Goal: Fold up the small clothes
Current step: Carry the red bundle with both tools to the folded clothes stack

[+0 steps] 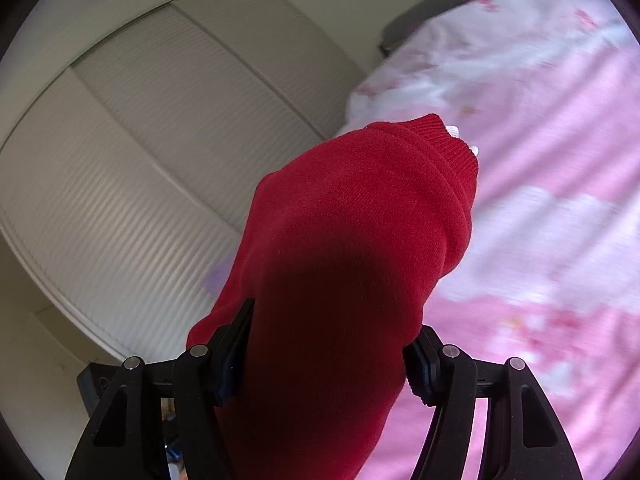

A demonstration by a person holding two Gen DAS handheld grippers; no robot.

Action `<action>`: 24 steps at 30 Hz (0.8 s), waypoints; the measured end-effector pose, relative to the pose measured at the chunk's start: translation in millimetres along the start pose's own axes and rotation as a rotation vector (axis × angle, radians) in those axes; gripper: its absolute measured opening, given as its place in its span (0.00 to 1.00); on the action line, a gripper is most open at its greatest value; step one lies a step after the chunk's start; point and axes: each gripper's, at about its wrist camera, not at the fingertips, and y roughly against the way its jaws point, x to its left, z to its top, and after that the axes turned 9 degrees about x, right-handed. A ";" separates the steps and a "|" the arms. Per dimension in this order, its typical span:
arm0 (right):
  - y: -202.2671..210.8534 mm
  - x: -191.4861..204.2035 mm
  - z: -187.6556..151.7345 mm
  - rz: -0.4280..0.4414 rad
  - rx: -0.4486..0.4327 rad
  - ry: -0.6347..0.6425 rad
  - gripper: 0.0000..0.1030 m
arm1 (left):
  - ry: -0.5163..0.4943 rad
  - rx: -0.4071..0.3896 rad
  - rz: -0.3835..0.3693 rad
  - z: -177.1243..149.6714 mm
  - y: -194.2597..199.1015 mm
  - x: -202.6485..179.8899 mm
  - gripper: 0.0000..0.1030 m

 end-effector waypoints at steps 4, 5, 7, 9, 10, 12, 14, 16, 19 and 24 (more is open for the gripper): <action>-60.2 54.2 23.5 0.058 0.003 0.046 0.64 | 0.003 -0.067 0.055 47.8 42.2 42.0 0.44; -80.2 71.2 31.9 0.079 0.003 0.058 0.64 | 0.004 -0.085 0.073 65.8 56.7 57.4 0.44; -112.3 93.0 47.1 0.113 0.004 0.069 0.64 | -0.001 -0.111 0.111 94.1 75.8 78.7 0.44; -142.0 113.9 59.4 0.145 0.006 0.076 0.64 | -0.008 -0.130 0.142 120.4 90.4 97.4 0.44; -160.8 124.8 68.0 0.168 0.006 0.073 0.64 | -0.008 -0.141 0.152 132.6 96.8 106.7 0.44; -193.0 142.2 82.7 0.201 0.005 0.063 0.64 | -0.014 -0.159 0.181 162.5 107.9 128.1 0.44; -222.7 155.0 96.6 0.215 0.007 0.054 0.64 | -0.021 -0.164 0.204 189.5 112.1 149.7 0.45; -249.8 163.1 106.7 0.220 0.019 0.039 0.65 | -0.012 -0.159 0.213 207.1 112.3 168.3 0.45; -292.3 166.9 117.9 0.207 0.054 -0.008 0.65 | 0.003 -0.144 0.232 226.7 101.6 201.2 0.45; -355.4 129.2 111.4 0.103 0.147 -0.096 0.66 | 0.093 -0.063 0.243 227.6 49.3 264.8 0.49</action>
